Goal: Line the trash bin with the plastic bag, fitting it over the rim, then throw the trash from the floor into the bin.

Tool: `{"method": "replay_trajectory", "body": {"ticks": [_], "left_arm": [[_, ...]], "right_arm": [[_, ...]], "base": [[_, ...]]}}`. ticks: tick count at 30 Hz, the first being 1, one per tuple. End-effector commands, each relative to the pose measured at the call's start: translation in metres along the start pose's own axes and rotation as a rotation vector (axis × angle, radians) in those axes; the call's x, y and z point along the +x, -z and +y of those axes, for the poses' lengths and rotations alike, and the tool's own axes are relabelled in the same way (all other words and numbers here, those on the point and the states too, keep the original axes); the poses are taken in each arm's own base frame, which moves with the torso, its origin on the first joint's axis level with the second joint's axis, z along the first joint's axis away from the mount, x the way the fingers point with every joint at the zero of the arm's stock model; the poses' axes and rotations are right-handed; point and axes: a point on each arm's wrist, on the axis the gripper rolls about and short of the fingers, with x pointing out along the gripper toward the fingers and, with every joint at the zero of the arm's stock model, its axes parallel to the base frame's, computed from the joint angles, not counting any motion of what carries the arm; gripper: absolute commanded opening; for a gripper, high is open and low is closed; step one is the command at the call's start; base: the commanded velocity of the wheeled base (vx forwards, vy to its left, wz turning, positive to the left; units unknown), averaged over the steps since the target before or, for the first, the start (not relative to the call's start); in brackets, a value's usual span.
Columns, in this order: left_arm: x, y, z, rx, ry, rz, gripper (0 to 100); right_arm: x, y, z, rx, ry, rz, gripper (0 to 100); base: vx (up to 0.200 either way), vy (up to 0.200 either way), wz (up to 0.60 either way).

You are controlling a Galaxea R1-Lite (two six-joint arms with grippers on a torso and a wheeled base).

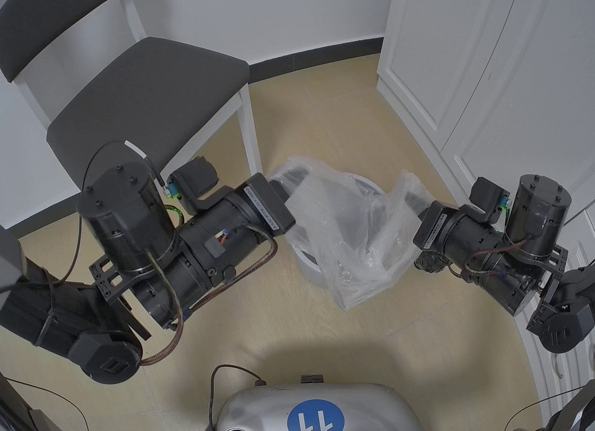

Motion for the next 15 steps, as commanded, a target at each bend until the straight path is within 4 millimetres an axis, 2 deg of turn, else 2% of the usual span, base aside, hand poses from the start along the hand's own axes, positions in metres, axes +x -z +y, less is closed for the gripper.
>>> {"method": "replay_trajectory", "body": {"ticks": [1, 5, 7, 10, 15], "left_arm": [[0.012, 0.017, 0.016, -0.006, -0.042, 0.045, 0], [0.022, 0.036, 0.033, -0.014, -0.082, 0.083, 0], [0.023, 0.039, 0.034, -0.018, -0.086, 0.092, 0], [0.029, 0.053, 0.046, -0.039, -0.113, 0.125, 0], [0.041, 0.059, 0.062, -0.057, -0.148, 0.121, 0]], "right_arm": [[0.003, 0.005, -0.002, -0.003, 0.006, 0.016, 0], [0.01, 0.016, -0.008, -0.012, 0.029, 0.053, 0], [0.013, 0.018, -0.01, -0.013, 0.037, 0.06, 0], [0.027, 0.035, -0.023, -0.019, 0.081, 0.111, 0], [0.043, 0.051, -0.033, 0.002, 0.098, 0.154, 0]], "base": [[0.0, 0.0, 0.0], [0.0, 0.0, 0.0], [0.0, 0.0, 0.0], [0.0, 0.0, 0.0], [0.0, 0.0, 0.0]]}}
